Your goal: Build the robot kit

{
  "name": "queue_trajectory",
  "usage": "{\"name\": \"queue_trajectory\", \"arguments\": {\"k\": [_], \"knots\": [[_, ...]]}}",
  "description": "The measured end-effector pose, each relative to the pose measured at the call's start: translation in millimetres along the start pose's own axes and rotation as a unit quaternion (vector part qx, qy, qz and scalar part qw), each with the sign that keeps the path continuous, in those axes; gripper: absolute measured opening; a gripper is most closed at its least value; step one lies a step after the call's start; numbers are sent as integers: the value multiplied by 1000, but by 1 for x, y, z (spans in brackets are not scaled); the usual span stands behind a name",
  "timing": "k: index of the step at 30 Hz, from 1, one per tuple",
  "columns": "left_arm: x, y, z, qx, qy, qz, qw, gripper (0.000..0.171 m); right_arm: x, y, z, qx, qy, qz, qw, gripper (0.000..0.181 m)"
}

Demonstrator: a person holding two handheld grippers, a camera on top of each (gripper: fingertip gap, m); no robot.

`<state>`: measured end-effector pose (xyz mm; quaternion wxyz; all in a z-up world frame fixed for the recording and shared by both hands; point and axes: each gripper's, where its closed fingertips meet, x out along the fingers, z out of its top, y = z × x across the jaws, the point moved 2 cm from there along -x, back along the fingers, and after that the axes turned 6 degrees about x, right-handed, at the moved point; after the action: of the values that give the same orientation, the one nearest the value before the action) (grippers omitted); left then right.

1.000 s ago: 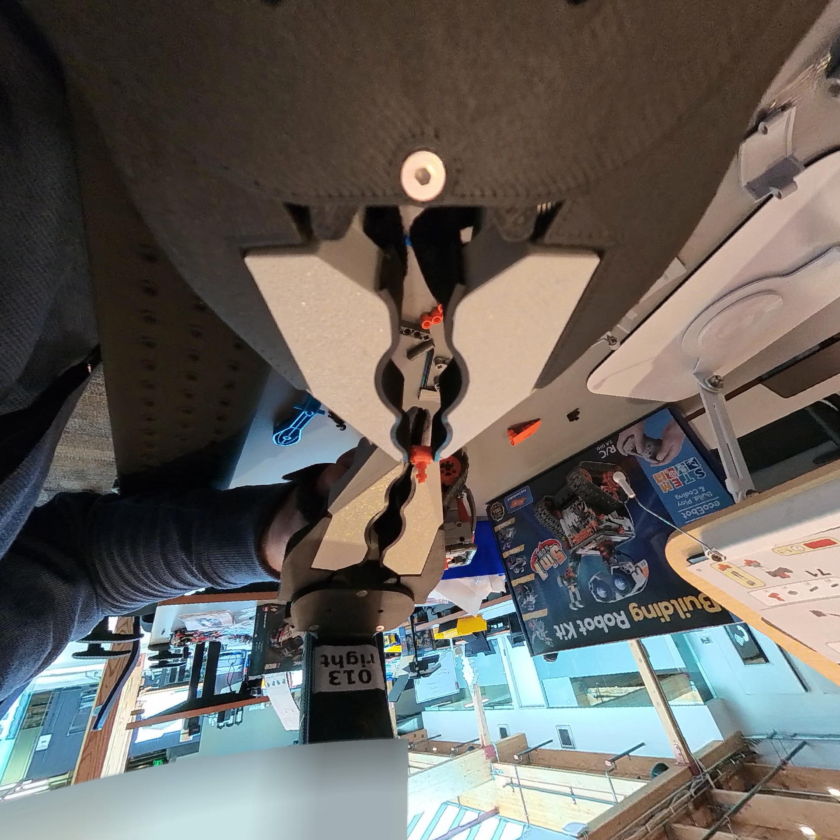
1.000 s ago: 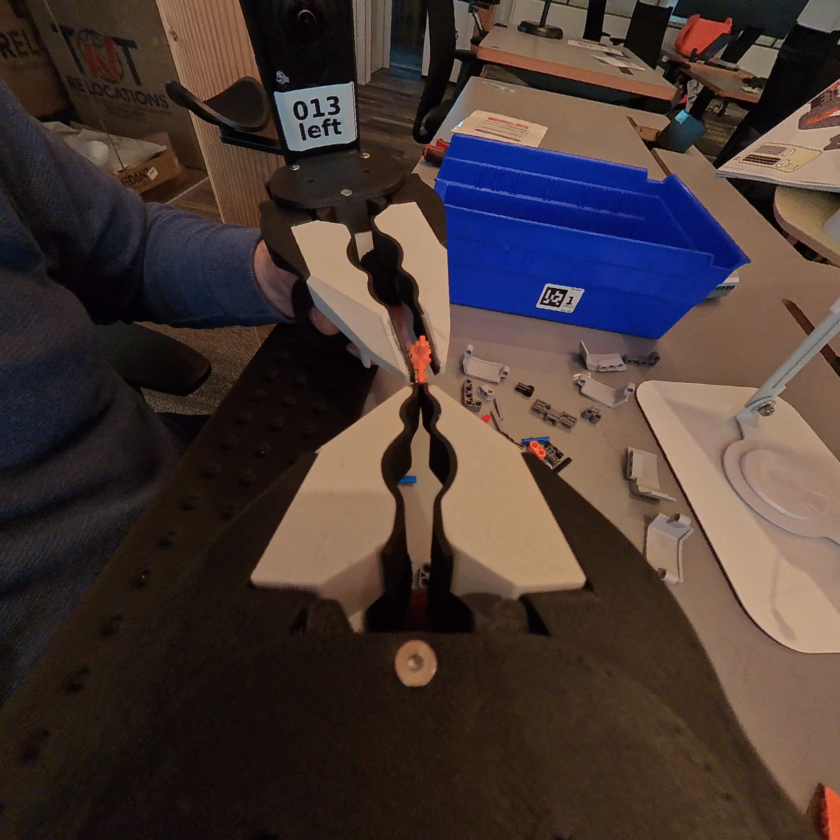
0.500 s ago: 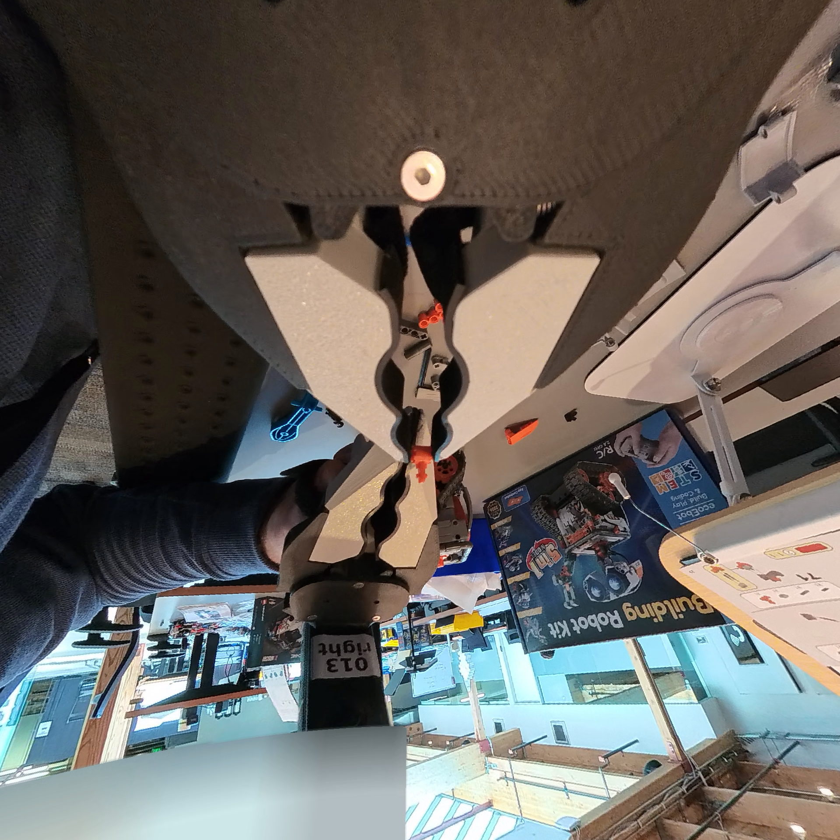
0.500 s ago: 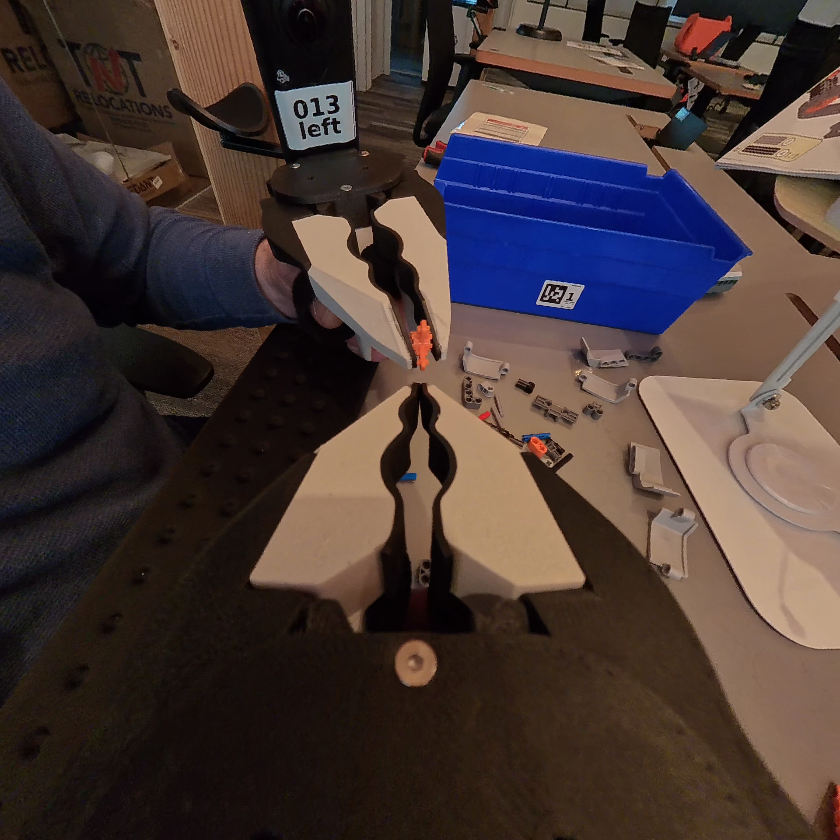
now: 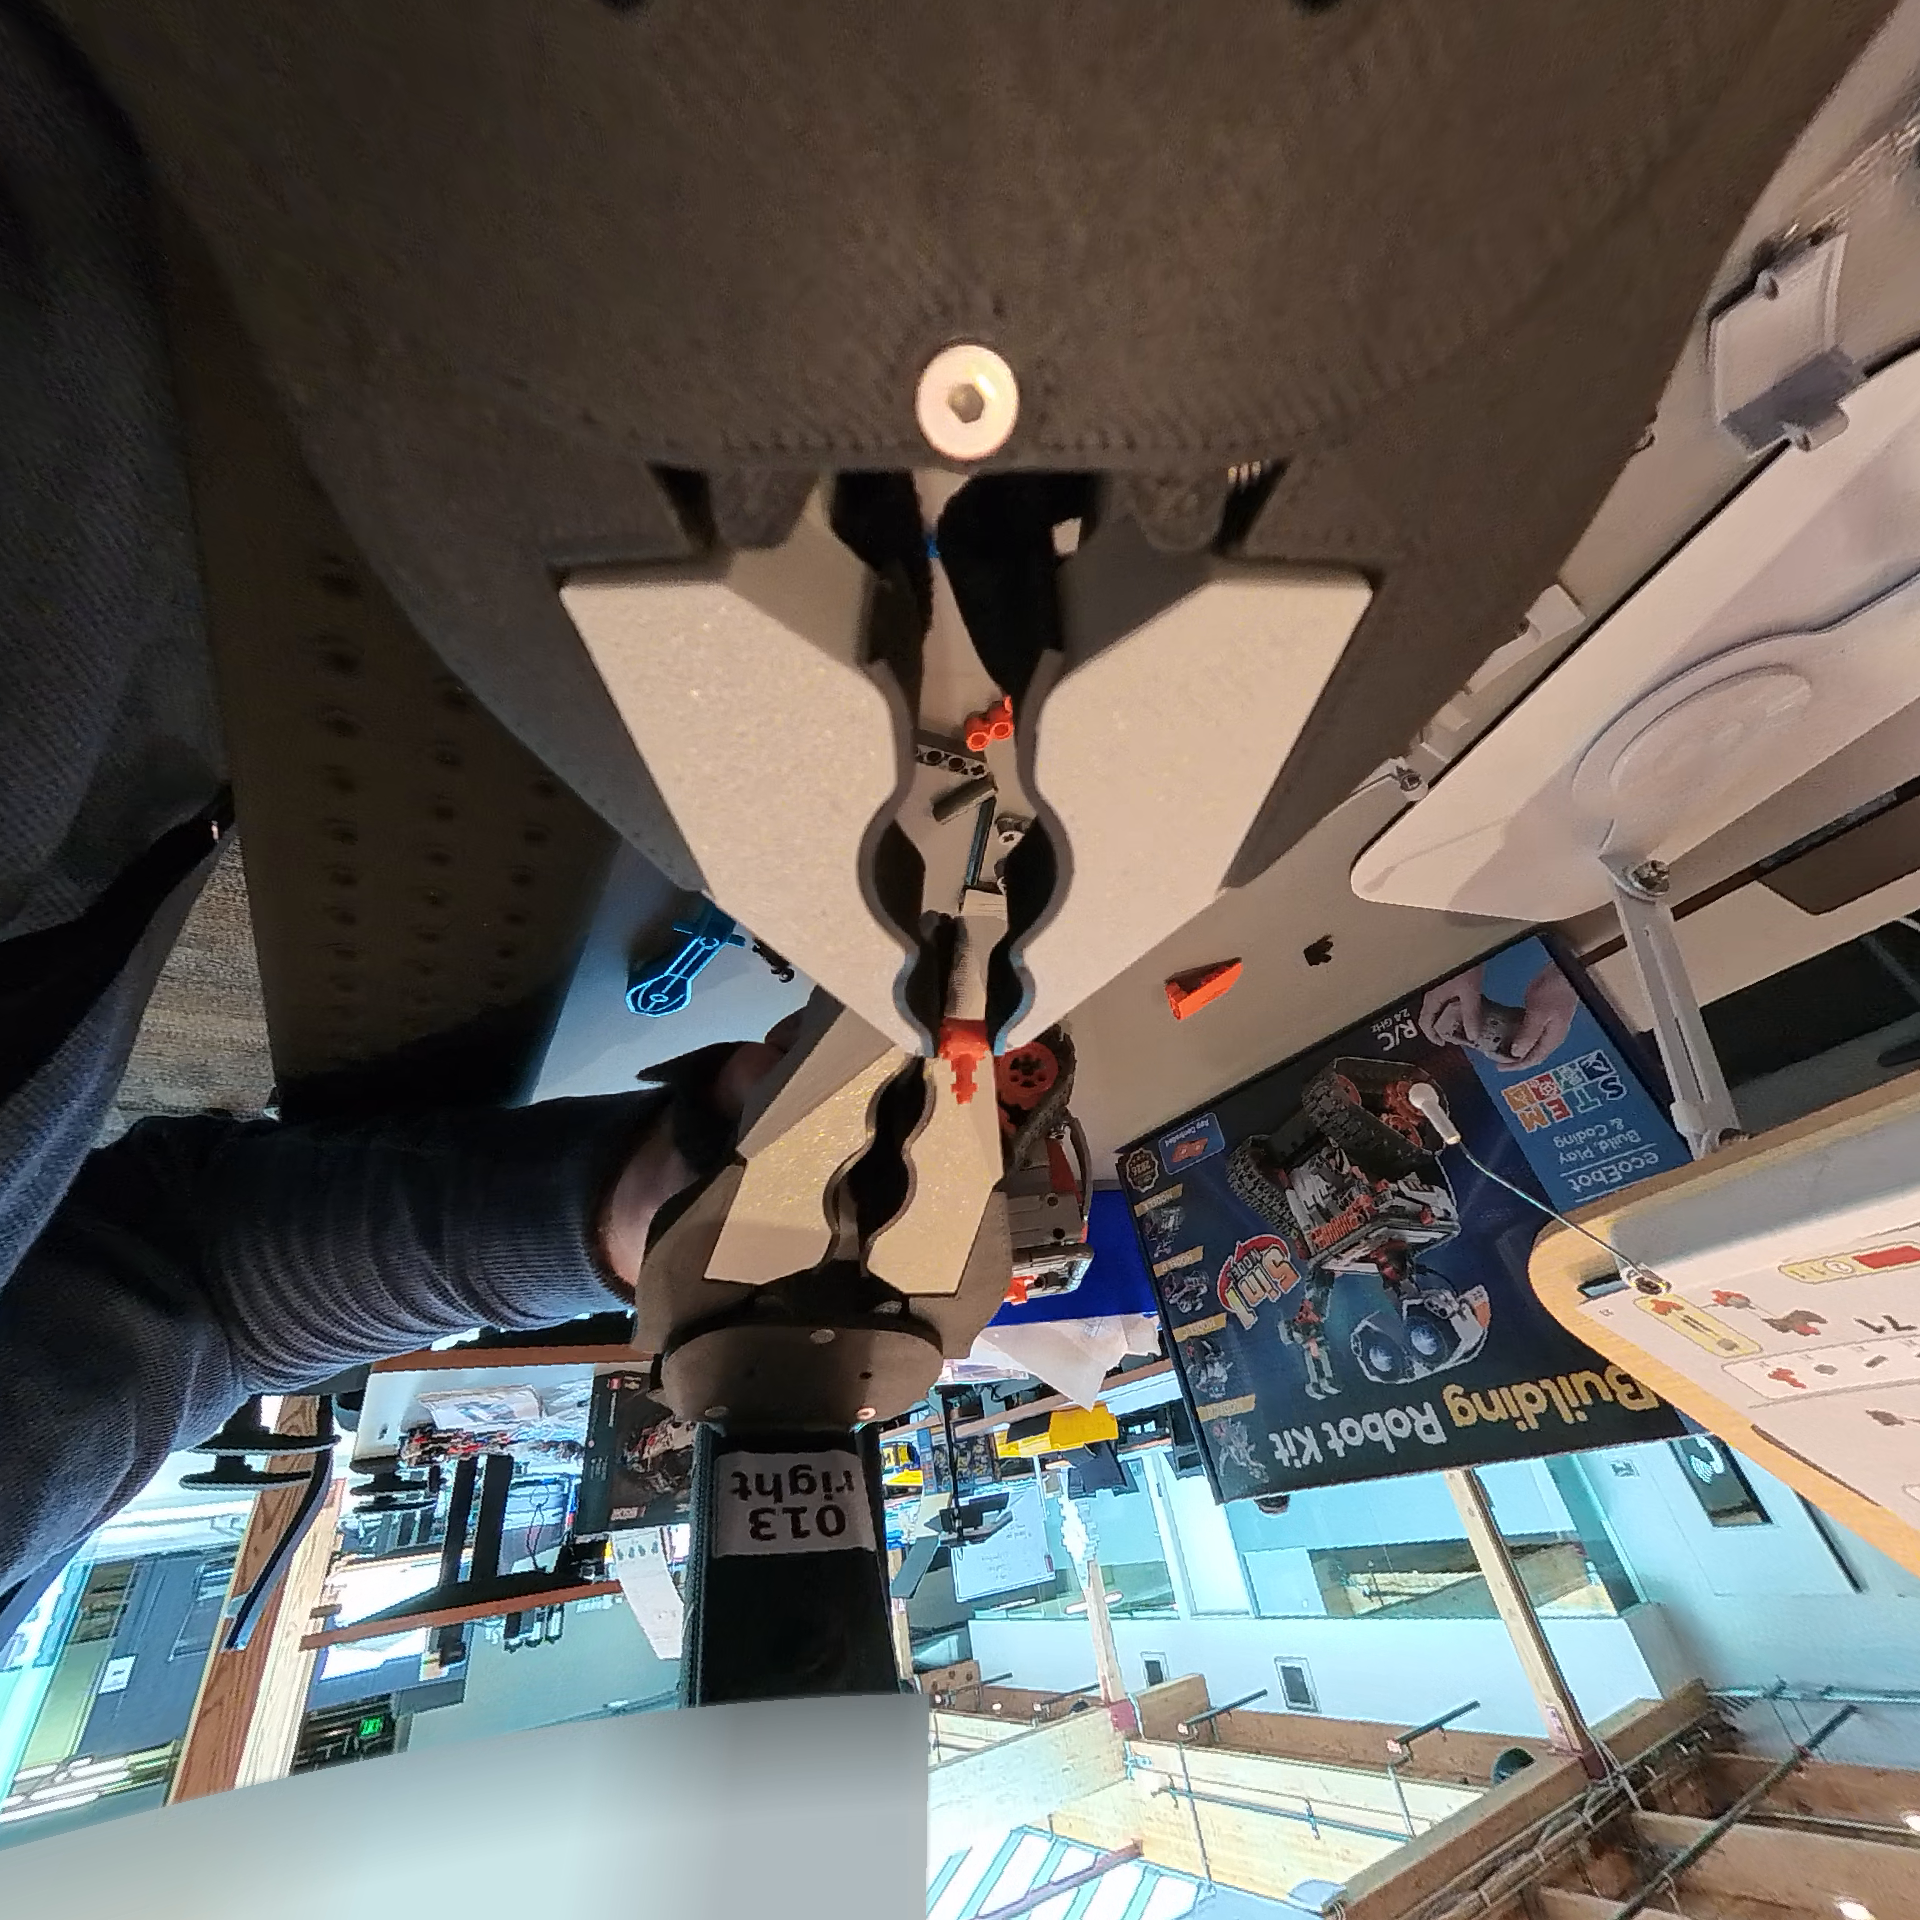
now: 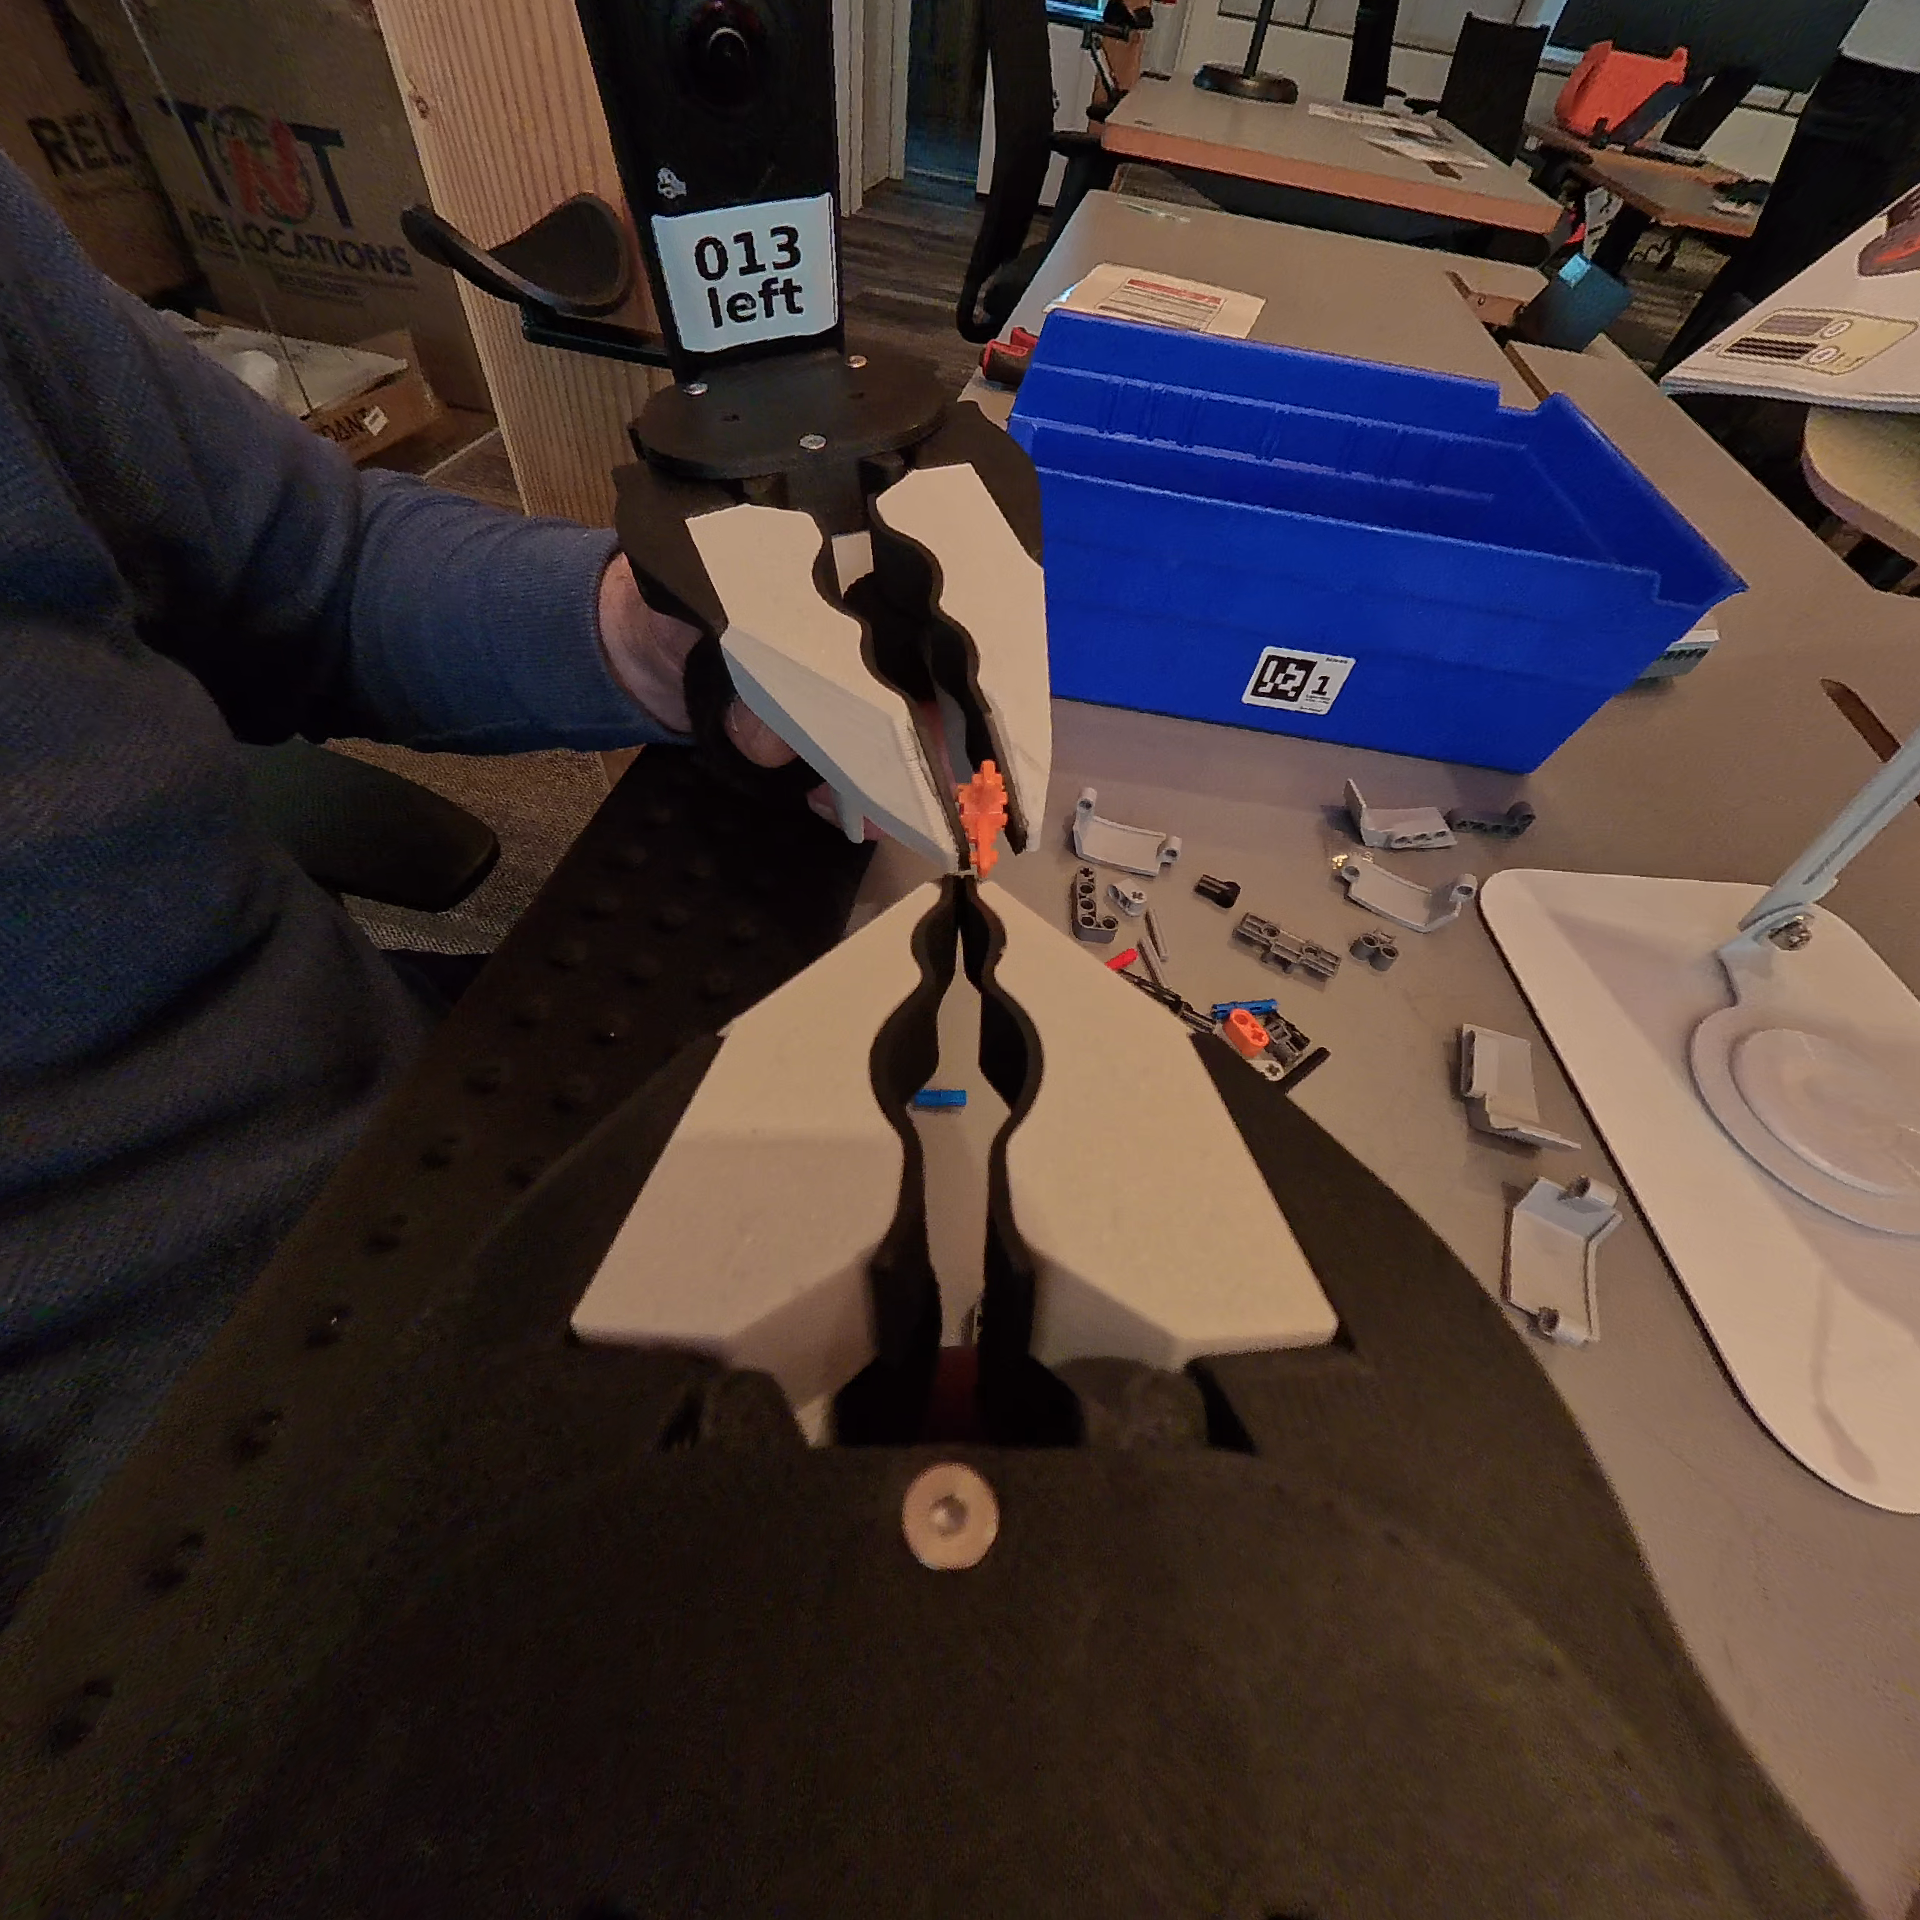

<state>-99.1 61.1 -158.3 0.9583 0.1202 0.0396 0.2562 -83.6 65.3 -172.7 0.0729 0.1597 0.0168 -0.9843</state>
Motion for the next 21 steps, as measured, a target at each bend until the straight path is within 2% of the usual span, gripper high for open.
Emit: {"name": "queue_trajectory", "arguments": {"k": [21], "knots": [[-10,5,-13,25,52,12,998,6,0,-9,-12,-18,39,-26,999,10]]}}
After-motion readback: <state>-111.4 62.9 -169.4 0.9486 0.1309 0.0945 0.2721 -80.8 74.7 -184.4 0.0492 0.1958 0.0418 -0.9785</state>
